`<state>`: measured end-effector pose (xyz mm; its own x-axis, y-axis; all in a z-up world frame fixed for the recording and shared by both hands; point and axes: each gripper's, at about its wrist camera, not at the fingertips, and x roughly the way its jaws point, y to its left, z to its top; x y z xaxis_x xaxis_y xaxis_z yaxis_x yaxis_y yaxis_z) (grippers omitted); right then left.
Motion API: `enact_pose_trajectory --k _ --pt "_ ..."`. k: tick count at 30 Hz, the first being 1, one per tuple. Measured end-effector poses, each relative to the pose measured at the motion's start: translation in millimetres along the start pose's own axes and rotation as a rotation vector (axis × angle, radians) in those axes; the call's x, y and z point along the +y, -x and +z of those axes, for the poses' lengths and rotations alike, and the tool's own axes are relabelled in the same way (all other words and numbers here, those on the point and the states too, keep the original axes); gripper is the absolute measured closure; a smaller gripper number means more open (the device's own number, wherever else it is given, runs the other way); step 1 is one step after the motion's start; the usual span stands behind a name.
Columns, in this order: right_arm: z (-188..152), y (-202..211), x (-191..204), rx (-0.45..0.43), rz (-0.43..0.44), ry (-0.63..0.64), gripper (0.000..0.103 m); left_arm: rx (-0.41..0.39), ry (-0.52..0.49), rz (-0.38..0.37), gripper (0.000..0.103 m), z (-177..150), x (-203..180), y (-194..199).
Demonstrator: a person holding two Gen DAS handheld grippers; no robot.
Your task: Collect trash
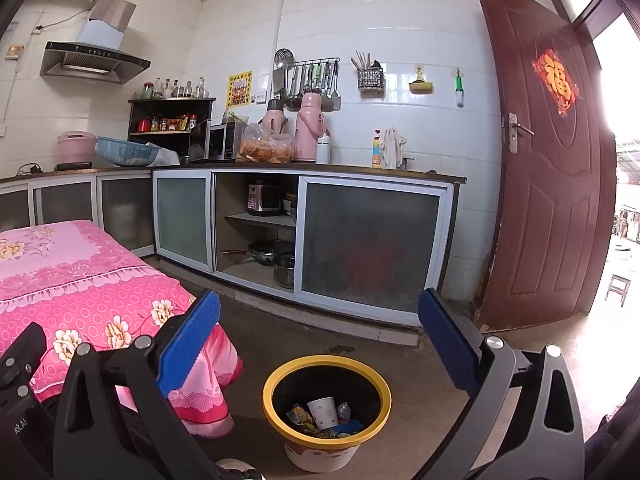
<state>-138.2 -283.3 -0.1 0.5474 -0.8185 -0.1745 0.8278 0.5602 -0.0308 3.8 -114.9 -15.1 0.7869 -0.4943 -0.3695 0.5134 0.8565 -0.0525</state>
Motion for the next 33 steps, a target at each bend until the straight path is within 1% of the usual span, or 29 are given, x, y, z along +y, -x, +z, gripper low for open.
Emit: enact_pose_trajectory --k 16,33 --pt "-3.0 -2.4 2.4 0.011 -0.003 -0.003 0.008 0.001 -0.002 -0.002 0.008 0.3 -2.5 1.8" --pt "-5.9 -6.1 2.6 0.021 -0.006 -0.004 0.008 0.008 -0.007 -0.024 0.008 -1.7 -3.1 0.1"
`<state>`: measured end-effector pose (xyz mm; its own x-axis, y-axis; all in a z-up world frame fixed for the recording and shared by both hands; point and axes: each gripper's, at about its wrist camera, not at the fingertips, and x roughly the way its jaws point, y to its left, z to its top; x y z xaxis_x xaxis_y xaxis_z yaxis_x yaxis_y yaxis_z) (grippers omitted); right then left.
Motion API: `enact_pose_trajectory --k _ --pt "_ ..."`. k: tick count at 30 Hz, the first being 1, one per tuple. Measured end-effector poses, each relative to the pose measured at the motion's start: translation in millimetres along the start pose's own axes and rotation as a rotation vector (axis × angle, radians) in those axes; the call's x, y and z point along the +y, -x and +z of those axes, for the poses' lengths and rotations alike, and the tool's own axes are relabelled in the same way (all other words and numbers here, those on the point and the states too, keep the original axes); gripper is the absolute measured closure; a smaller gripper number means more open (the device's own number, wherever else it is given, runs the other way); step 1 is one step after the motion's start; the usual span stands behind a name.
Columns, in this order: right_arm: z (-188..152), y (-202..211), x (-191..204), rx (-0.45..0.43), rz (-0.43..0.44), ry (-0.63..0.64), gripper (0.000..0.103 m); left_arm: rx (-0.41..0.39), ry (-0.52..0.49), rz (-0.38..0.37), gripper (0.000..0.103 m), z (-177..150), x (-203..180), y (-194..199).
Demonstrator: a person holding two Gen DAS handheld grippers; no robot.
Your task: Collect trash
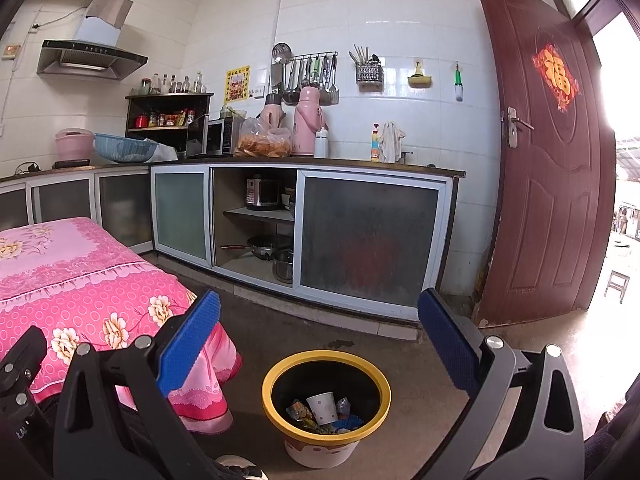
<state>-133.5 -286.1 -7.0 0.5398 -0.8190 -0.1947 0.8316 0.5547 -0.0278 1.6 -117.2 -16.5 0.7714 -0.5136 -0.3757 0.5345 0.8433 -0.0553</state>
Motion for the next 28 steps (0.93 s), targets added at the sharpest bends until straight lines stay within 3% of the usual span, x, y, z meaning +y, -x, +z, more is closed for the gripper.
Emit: enact_pose_trajectory --k 28 --pt "-1.4 -0.7 0.7 0.003 0.000 0.001 0.008 0.010 0.001 -0.003 0.008 -2.5 0.9 -1.9"
